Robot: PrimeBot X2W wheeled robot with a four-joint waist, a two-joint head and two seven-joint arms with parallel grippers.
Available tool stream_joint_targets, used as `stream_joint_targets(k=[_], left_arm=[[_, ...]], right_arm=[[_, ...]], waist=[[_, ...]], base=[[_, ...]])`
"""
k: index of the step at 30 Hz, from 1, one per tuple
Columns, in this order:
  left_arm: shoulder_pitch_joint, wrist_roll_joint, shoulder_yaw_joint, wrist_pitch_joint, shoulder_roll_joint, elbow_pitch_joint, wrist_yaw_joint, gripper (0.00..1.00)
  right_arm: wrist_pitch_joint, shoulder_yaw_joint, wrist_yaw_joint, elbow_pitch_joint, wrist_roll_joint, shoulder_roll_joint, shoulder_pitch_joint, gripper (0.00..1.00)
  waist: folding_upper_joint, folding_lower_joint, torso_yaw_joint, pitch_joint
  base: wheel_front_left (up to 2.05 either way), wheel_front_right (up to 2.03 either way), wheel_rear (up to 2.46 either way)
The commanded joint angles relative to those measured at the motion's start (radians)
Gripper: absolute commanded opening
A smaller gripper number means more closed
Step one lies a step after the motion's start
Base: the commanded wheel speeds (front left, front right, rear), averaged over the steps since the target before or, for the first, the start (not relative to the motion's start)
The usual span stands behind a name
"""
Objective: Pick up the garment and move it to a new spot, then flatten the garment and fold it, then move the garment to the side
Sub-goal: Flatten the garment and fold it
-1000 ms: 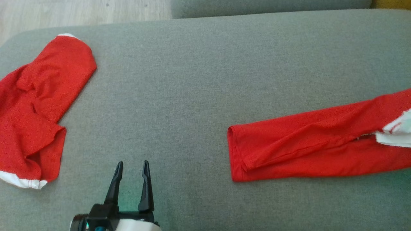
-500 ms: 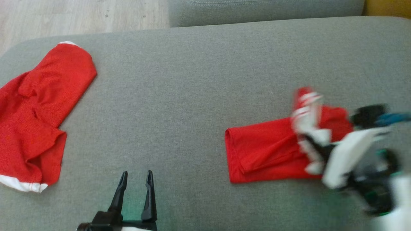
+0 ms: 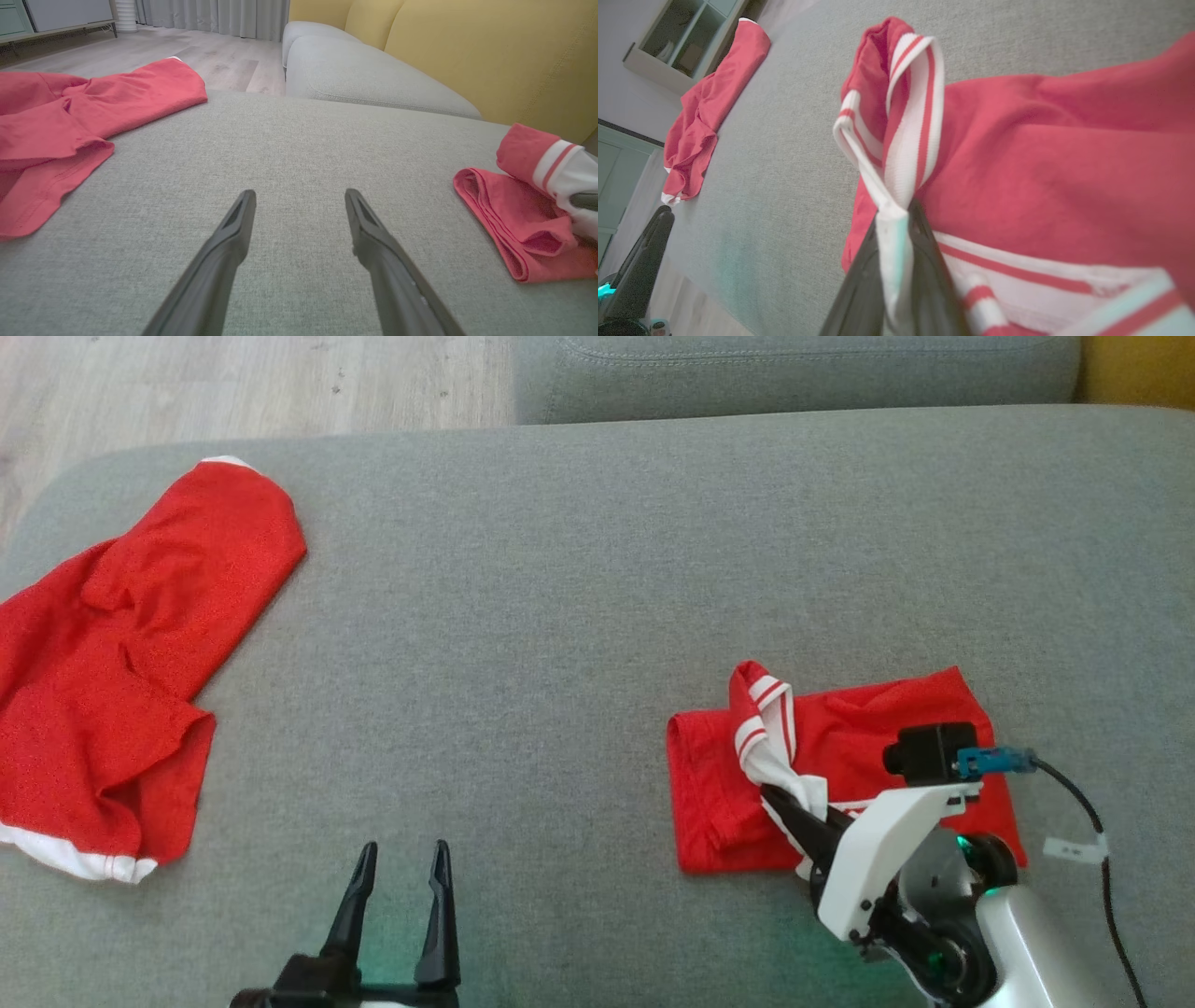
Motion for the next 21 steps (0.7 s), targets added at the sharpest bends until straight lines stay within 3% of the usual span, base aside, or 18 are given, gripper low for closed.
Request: stream_joint_targets(k=[1, 7, 8, 9, 16, 21], left_arm=[[-0.007, 0.005, 0.025, -0.01, -0.006, -0.022, 0.002, 1.0], [-0.009, -0.003, 0.005, -0.01, -0.007, -0.013, 0.006, 1.0], [-0.009, -0.004, 0.002, -0.01, -0.007, -0.012, 0.006, 1.0], [-0.01, -0.005, -0.001, -0.01, -0.007, -0.009, 0.006, 1.0], [-0.004, 0.001, 0.002, -0.01, -0.007, -0.005, 0.01, 1.0], [0.009, 0.005, 0.015, -0.01, -0.007, -0.014, 0.012, 1.0]], right_arm=[[-0.029, 0.034, 0.008, -0.024, 0.016, 0.013, -0.056, 0.0], [-0.084, 0.08, 0.008, 0.012, 0.068, 0.013, -0.084, 0.03], [-0.095, 0.09, 0.008, 0.017, 0.083, 0.013, -0.089, 0.35], [-0.106, 0.101, 0.008, 0.02, 0.095, 0.013, -0.095, 1.0], [-0.201, 0.152, 0.008, -0.031, 0.268, 0.013, -0.101, 1.0], [-0.27, 0.119, 0.008, -0.103, 0.212, 0.012, -0.077, 1.0]], waist=[[-0.0001, 0.0001, -0.001, 0.0], [-0.0001, 0.0001, -0.008, -0.004], [-0.0001, 0.0001, -0.009, -0.005], [-0.0001, 0.0001, -0.011, -0.006], [-0.0001, 0.0001, -0.025, -0.016], [-0.0001, 0.0001, -0.042, -0.025]], base=[[0.0, 0.0, 0.0], [0.0, 0.0, 0.0], [0.0, 0.0, 0.0], [0.0, 0.0, 0.0], [0.0, 0.0, 0.0], [0.0, 0.0, 0.0]])
